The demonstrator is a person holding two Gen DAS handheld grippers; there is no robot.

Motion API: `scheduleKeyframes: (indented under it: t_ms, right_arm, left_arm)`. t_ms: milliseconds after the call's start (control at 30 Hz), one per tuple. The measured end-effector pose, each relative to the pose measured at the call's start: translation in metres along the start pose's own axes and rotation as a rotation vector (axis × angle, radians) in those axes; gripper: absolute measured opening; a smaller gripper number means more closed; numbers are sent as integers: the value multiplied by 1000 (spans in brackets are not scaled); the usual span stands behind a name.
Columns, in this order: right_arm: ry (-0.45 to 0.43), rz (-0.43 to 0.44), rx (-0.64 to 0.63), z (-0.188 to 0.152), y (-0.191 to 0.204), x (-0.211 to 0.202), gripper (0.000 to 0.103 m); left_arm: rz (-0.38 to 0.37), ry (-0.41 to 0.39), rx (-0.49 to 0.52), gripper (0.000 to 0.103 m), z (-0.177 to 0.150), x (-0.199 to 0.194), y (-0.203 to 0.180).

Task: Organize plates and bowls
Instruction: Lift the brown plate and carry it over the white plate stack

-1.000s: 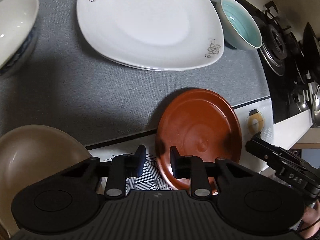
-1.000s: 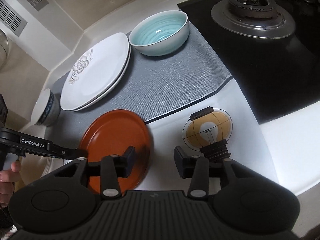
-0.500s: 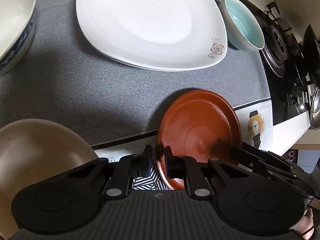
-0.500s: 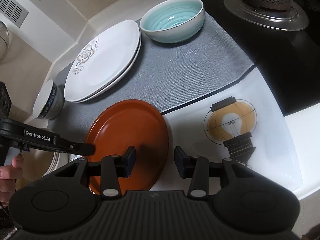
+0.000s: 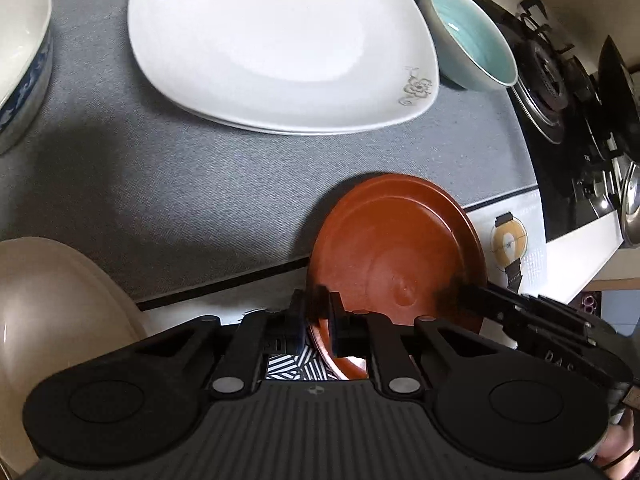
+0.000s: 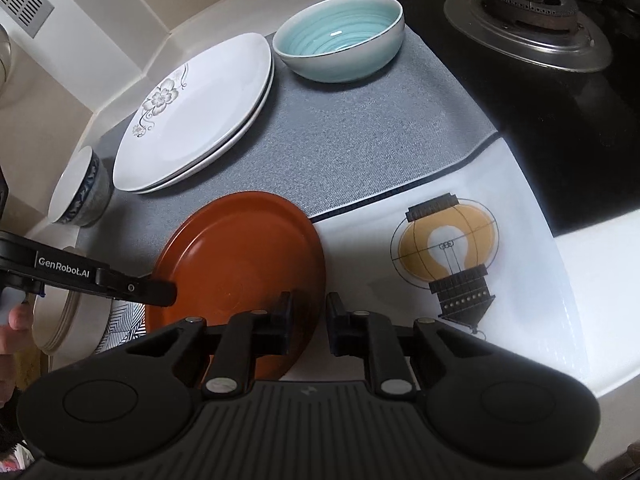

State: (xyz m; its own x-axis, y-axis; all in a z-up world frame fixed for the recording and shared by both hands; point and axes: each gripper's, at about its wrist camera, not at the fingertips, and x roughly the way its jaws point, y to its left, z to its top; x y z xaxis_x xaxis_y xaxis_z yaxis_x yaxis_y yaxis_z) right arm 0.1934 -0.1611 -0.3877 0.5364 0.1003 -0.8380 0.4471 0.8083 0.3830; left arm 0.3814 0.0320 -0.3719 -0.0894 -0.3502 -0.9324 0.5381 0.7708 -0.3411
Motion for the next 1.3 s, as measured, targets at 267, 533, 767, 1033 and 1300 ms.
scheduleKeyframes:
  t_ms: [267,533,767,1033,1300]
  right_arm:
    - [-7,-5,-34,3,3,-6,14]
    - [-48,55,38,7,1,-35,13]
    - [-98,114,56,18,6,-54,12]
    - [-125,174,19,39,5,-68,12]
    - [-128,251,-65,76,18,-73,12]
  left_arm:
    - [95,-72,89,11,-15,-16,-25]
    - [72,-173,140,11,-23,-64,-40]
    - [78,-195,118,12,-14,-82,-43]
    - [102,-197,42,11,-6,-95,-48]
    - [149,-267,-71,12,-4,-120,-50]
